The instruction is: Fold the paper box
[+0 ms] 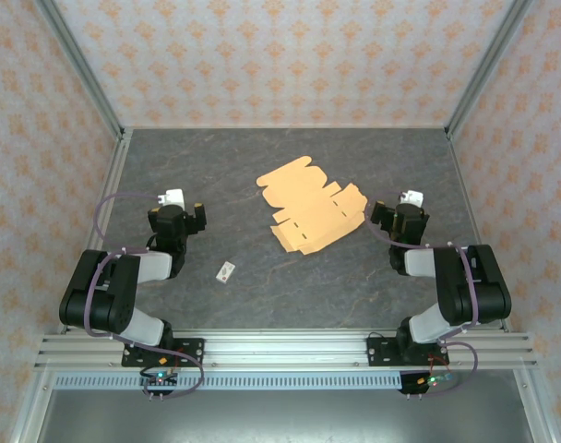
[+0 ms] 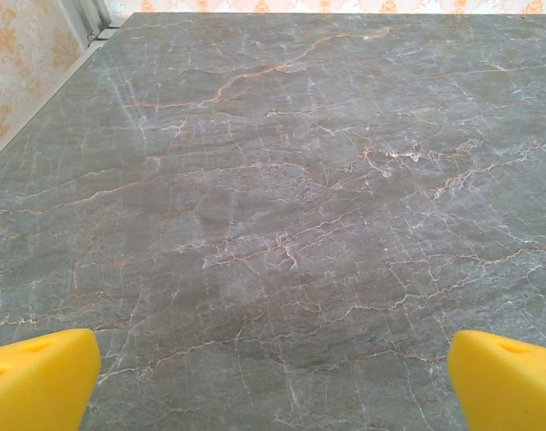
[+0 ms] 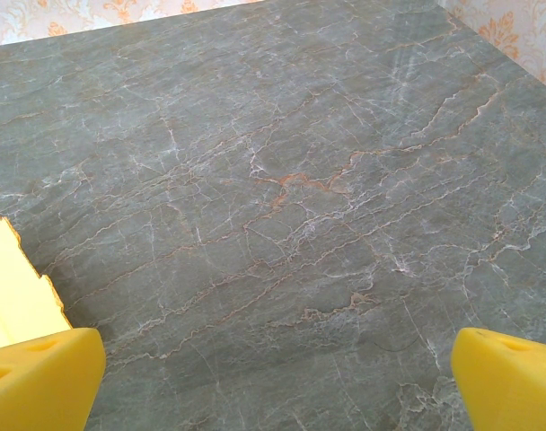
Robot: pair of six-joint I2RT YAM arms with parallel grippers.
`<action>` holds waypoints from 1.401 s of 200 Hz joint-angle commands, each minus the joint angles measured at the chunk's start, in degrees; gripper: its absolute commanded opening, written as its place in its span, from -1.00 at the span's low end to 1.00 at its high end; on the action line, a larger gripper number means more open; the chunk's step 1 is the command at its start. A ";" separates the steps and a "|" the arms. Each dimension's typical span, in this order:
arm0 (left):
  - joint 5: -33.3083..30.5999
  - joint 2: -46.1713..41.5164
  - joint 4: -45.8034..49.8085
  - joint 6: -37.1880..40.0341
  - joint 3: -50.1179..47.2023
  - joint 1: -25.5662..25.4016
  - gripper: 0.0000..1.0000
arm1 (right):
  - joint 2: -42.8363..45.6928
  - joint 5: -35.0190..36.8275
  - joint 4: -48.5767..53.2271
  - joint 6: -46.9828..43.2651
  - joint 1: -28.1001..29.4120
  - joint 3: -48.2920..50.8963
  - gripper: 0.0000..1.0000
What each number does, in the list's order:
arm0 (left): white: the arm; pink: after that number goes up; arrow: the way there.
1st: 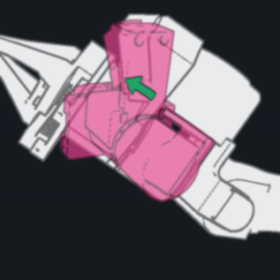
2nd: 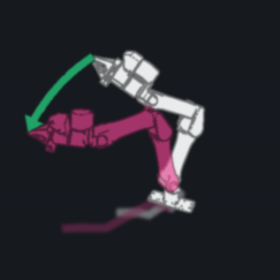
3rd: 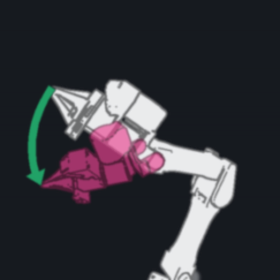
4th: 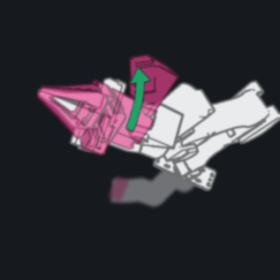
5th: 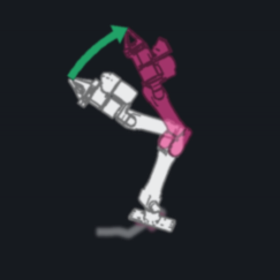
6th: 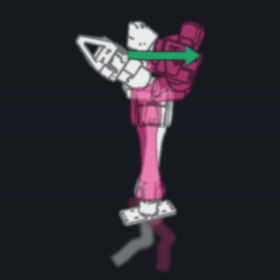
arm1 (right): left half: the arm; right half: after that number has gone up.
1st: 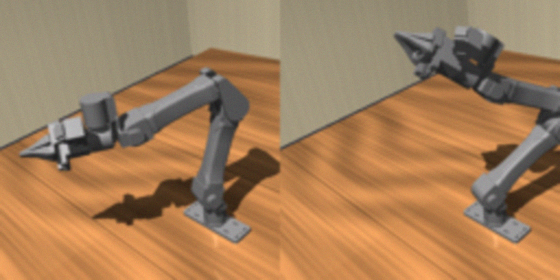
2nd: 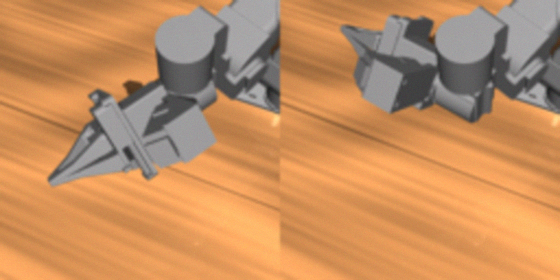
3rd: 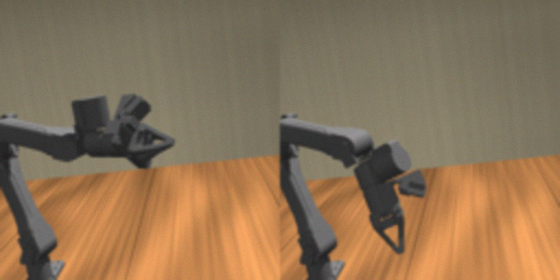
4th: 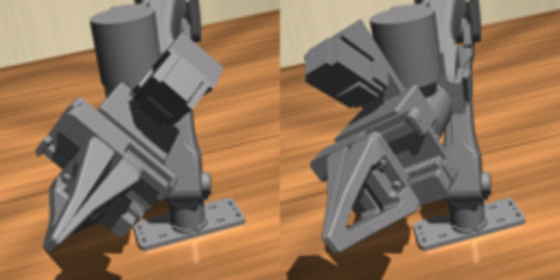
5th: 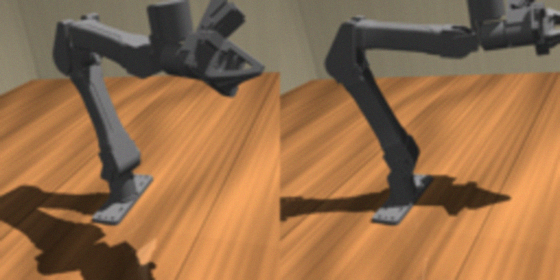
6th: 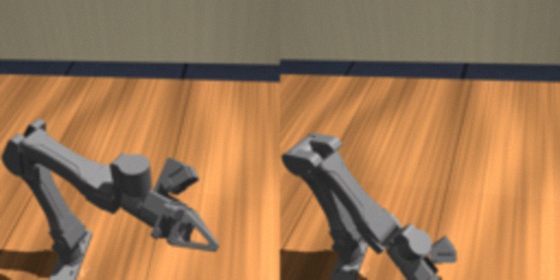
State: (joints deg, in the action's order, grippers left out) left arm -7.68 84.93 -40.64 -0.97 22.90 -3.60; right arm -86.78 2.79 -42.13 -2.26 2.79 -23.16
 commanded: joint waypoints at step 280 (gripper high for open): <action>24.57 35.20 59.83 -11.81 70.09 -20.54 0.79 | 5.62 -17.78 34.04 47.67 17.75 -8.66 0.18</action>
State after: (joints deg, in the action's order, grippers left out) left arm 12.99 115.83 11.88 -14.85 86.56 -25.89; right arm -78.67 -12.16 -0.62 42.52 20.23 -31.97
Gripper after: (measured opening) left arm 0.898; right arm 0.625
